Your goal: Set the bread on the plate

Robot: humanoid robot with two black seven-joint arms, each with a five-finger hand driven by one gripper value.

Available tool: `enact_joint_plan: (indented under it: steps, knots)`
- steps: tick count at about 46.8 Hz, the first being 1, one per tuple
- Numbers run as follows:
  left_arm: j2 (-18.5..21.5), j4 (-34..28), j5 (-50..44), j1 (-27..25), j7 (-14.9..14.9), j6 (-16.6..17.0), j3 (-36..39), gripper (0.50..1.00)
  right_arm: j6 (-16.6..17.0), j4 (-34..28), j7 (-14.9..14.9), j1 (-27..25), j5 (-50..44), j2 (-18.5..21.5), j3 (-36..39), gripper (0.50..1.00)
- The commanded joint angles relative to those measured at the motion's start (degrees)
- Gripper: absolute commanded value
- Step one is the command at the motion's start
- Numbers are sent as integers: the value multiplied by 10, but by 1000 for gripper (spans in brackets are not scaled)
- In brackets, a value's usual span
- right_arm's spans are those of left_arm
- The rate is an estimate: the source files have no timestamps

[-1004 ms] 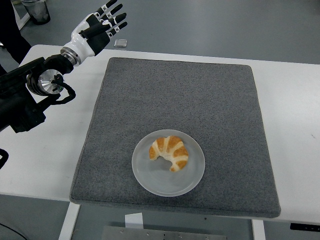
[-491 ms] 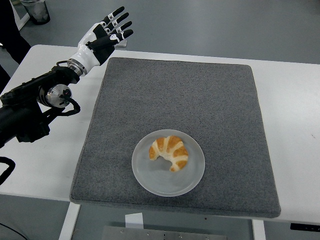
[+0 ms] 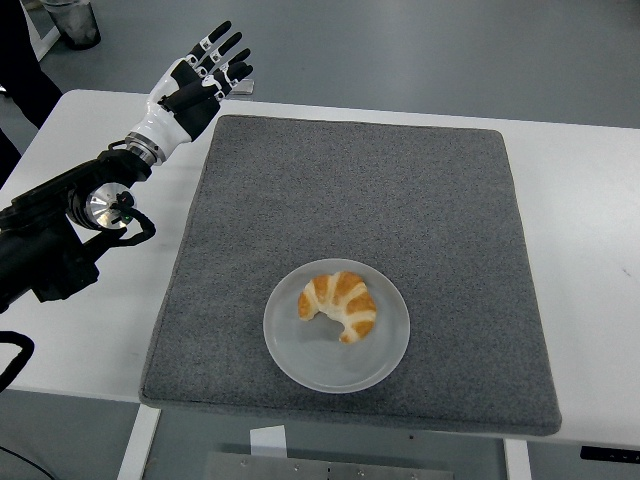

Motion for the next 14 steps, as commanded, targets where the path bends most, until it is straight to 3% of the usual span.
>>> enact_joint_plan:
  steps: [1,14]
  knots:
    - [1,1,2,0,0,0,0,992,0,0,0,0,0,0,0,952]
    - [0,2,2,4,0,0,0,992,0,0,0,0,0,0,0,952]
